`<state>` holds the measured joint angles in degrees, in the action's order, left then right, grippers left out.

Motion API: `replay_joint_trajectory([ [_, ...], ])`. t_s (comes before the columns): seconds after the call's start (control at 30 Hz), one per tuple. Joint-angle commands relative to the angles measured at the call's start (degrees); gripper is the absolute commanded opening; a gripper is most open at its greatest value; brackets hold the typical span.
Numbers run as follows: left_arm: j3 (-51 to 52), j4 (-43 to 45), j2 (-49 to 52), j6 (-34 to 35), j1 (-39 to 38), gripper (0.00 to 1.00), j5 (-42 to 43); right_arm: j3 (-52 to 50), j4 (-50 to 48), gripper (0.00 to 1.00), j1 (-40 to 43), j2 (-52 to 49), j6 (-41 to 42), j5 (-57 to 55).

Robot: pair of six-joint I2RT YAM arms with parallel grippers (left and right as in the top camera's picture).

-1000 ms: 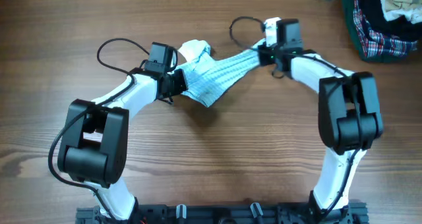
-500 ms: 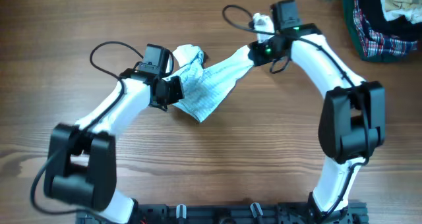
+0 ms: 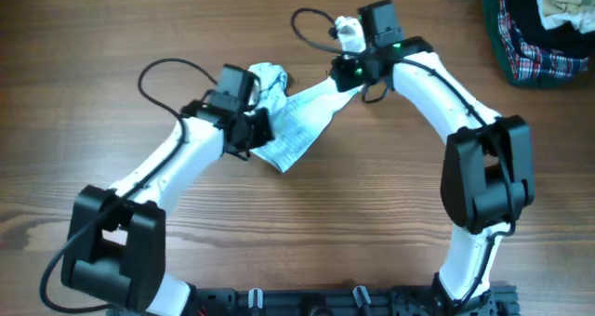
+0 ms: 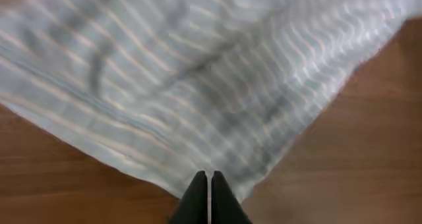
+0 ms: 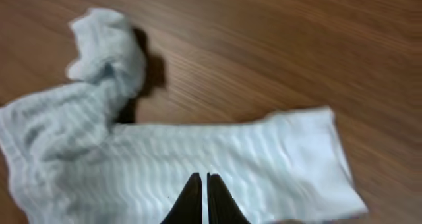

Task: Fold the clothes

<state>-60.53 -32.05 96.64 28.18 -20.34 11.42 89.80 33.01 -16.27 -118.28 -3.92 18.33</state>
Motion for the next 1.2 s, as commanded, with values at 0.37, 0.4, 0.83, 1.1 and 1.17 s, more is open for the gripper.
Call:
replay_joint_trajectory([
  [0.37, 0.7, 3.1, -0.2, 1.0, -10.5, 0.04, -10.8, 0.6, -3.1, 0.04, 2.5, -11.6, 4.6, -1.9],
  [0.4, 0.7, 3.2, -0.2, 1.0, -10.4, 0.04, -11.2, 0.6, -2.1, 0.04, 2.6, -11.8, 5.8, -3.4],
  [0.83, 0.7, 3.6, -0.2, 2.5, 6.8, 0.04, -10.9, 0.5, 21.6, 0.04, 10.6, -12.1, 33.1, -15.4],
  [1.1, 0.7, 7.1, -0.2, 2.5, 6.8, 0.04, -10.9, -1.5, 40.8, 0.04, 11.0, -12.1, 67.4, -25.2],
  [1.17, 0.7, 7.1, -0.2, 2.5, 6.8, 0.04, -10.9, -1.9, 40.2, 0.04, 11.0, -12.0, 67.1, -25.5],
])
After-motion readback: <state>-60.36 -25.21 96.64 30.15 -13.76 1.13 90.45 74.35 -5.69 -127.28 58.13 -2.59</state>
